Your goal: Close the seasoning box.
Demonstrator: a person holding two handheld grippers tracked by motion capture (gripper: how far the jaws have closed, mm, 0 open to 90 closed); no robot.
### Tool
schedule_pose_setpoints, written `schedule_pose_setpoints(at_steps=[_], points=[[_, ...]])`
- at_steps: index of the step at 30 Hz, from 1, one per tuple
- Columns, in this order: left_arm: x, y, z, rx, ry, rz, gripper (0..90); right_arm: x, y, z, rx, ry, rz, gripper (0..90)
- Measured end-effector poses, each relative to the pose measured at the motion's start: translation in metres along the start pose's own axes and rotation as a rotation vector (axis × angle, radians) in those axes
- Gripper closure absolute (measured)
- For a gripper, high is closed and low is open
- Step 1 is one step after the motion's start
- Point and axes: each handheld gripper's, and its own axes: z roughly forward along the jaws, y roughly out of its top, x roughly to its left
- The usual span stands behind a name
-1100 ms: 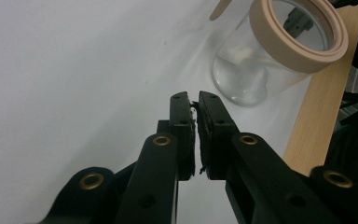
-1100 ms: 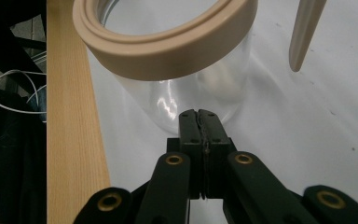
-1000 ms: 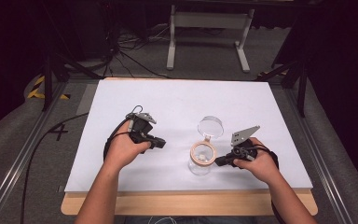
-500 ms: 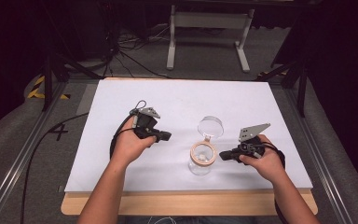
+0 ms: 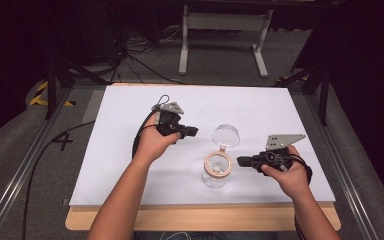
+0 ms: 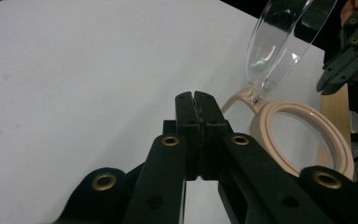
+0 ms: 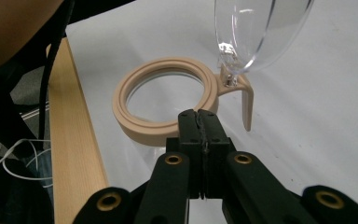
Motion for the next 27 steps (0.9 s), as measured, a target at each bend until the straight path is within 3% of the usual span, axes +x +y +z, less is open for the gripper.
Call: schedule_pose_setpoints(at_steps=[6, 11, 17, 23, 27], points=[[0.002, 0.017, 0.010, -0.010, -0.025, 0.013, 89.5, 0.006, 0.003, 0.003, 0.002, -0.035, -0.007, 89.6], [0.001, 0.030, 0.016, -0.013, -0.027, 0.021, 89.5, 0.008, 0.006, 0.005, -0.023, -0.041, 0.007, 89.6], [-0.003, 0.038, 0.023, -0.038, -0.061, 0.017, 89.0, 0.009, 0.009, 0.008, -0.049, -0.064, 0.027, 89.6], [-0.018, 0.046, 0.026, -0.028, -0.077, 0.101, 88.1, 0.011, 0.012, 0.010, -0.071, -0.054, 0.046, 89.6], [-0.020, 0.047, 0.024, -0.030, -0.090, 0.100, 88.2, 0.014, 0.013, 0.012, -0.083, -0.045, 0.048, 89.6]])
